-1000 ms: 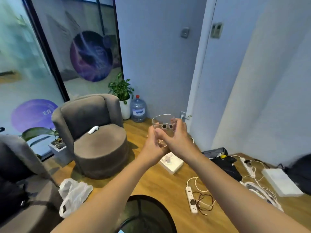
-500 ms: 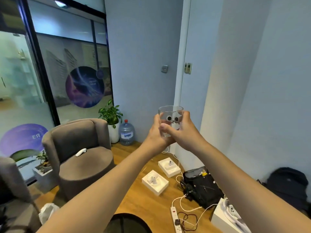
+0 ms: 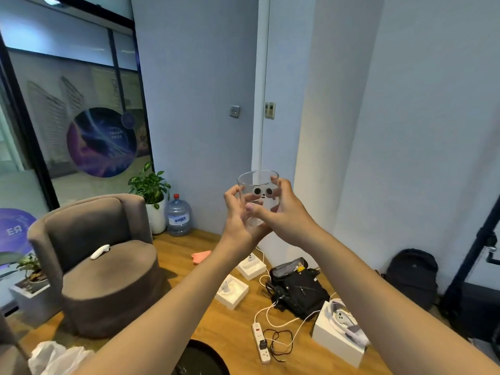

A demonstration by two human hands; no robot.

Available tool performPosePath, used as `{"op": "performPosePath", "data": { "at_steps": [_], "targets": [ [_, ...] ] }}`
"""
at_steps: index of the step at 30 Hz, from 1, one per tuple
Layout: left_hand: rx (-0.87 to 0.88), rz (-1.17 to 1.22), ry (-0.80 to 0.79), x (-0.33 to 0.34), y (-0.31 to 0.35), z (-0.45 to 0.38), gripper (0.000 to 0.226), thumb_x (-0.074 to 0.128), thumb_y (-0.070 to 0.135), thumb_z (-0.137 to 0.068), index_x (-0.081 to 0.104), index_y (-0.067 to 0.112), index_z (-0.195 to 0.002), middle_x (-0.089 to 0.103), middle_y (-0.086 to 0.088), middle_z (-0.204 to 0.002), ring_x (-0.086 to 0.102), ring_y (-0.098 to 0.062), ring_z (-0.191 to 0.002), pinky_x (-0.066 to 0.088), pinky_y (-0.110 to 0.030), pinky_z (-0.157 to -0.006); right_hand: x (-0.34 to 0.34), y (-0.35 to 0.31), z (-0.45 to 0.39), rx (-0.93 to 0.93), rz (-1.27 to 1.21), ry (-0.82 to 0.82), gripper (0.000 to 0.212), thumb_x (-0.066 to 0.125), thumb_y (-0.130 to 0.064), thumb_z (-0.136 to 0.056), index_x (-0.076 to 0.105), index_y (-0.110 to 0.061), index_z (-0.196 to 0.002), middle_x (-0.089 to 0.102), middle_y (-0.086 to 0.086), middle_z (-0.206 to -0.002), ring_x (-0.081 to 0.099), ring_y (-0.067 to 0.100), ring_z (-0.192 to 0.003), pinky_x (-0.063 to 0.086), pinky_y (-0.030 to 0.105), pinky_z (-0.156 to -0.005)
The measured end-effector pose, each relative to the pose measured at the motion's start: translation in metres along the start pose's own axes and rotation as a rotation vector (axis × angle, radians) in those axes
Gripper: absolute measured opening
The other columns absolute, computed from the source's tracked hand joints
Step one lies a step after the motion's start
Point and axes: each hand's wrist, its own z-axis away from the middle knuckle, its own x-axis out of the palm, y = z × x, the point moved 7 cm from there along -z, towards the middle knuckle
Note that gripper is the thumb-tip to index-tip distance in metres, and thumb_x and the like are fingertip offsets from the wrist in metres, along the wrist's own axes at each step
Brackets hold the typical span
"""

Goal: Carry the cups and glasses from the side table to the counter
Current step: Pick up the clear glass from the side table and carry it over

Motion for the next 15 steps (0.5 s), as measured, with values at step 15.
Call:
{"op": "performPosePath", "data": {
  "at_steps": [15],
  "targets": [
    [0.126, 0.051, -0.376, 0.082, -0.005, 0.048, 0.120, 0.087, 0.025, -0.080, -0.006, 0.073, -0.139, 0.030, 0.037, -0.147, 0.044, 0.002, -0.132, 0.044, 0.001, -0.078, -0.040, 0.020, 0.097, 0.263, 0.111, 0.344, 0.093, 0.068, -0.058, -0.085, 0.012, -0.036, -0.155, 0.029, -0.006, -0.159, 0.036, 0.018, -0.143, 0.038, 0.039, -0.113]
  ]
}}
